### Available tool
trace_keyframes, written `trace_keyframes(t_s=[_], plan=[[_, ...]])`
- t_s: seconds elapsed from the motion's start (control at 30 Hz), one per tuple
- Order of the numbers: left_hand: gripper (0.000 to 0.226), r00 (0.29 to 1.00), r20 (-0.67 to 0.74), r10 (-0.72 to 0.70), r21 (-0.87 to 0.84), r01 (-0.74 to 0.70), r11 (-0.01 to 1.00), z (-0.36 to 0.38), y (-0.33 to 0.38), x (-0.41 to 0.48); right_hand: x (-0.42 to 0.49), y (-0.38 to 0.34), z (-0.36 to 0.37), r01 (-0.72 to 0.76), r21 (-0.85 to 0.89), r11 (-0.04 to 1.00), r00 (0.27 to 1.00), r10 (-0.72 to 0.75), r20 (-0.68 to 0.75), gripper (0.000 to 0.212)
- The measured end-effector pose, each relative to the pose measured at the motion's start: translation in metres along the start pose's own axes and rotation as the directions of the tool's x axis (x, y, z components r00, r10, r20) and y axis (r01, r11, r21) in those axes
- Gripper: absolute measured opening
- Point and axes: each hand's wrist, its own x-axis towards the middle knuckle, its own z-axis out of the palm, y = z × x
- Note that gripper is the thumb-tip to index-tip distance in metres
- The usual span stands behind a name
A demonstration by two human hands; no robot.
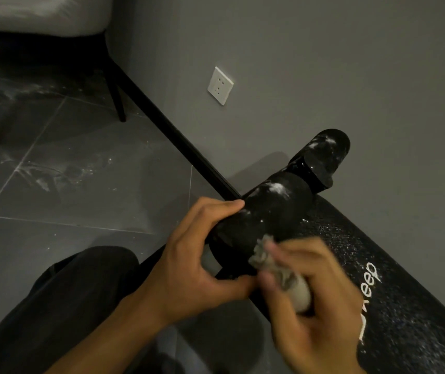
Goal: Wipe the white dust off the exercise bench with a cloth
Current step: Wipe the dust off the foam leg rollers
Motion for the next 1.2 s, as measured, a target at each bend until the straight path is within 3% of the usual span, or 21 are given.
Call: trace_keyframes(t_s=[0.1, 0.2, 0.33, 0.43, 0.5, 0.63, 0.8, 0.87, 1.0, 1.2], plan=[[0.083, 1.000, 0.008, 0.002, -0.006, -0.002, 1.000, -0.002, -0.002, 0.000, 0.001, 0.007, 0.000, 0.040, -0.020, 0.999, 0.999, -0.040, 0.000, 0.011], [0.083, 1.000, 0.012, -0.010, -0.011, 0.010, 1.000, -0.002, -0.002, -0.001, 0.013, 0.017, -0.002, -0.063, -0.105, 0.993, 0.991, 0.050, -0.124, 0.008], [0.083, 1.000, 0.012, 0.003, -0.009, -0.002, 1.000, -0.002, -0.004, -0.001, -0.004, 0.004, 0.009, 0.100, -0.047, 0.994, 0.994, -0.102, -0.043, 0.012], [0.083, 1.000, 0.014, 0.014, -0.009, -0.013, 1.000, -0.003, -0.006, -0.001, -0.006, 0.006, 0.010, 0.187, -0.097, 0.978, 0.982, -0.185, 0.028, 0.018], [0.082, 1.000, 0.010, 0.012, 0.013, -0.013, 1.000, -0.003, -0.005, 0.000, 0.009, 0.012, 0.006, 0.114, -0.140, 0.984, 0.993, -0.119, -0.028, 0.014], [0.079, 1.000, -0.003, 0.026, 0.041, -0.026, 0.999, -0.002, -0.003, 0.000, 0.046, 0.022, -0.001, -0.223, -0.141, 0.965, 0.964, 0.197, -0.177, 0.005], [0.079, 0.994, 0.005, 0.113, 0.129, -0.113, 0.985, -0.004, -0.002, 0.002, 0.026, 0.004, 0.001, -0.001, -0.092, 0.996, 1.000, 0.000, -0.017, 0.013], [0.080, 0.990, 0.005, 0.138, 0.154, -0.137, 0.978, -0.004, -0.002, 0.003, 0.023, 0.009, -0.002, 0.033, -0.128, 0.991, 0.999, -0.035, -0.016, 0.014], [0.082, 0.987, 0.011, 0.162, 0.185, -0.162, 0.969, -0.001, -0.001, 0.005, 0.040, 0.031, -0.008, -0.260, -0.125, 0.958, 0.951, 0.231, -0.207, 0.009], [0.084, 0.984, 0.042, 0.172, 0.166, -0.176, 0.970, 0.002, -0.001, 0.007, 0.021, 0.011, -0.005, 0.006, -0.113, 0.994, 1.000, -0.007, -0.011, 0.012]])
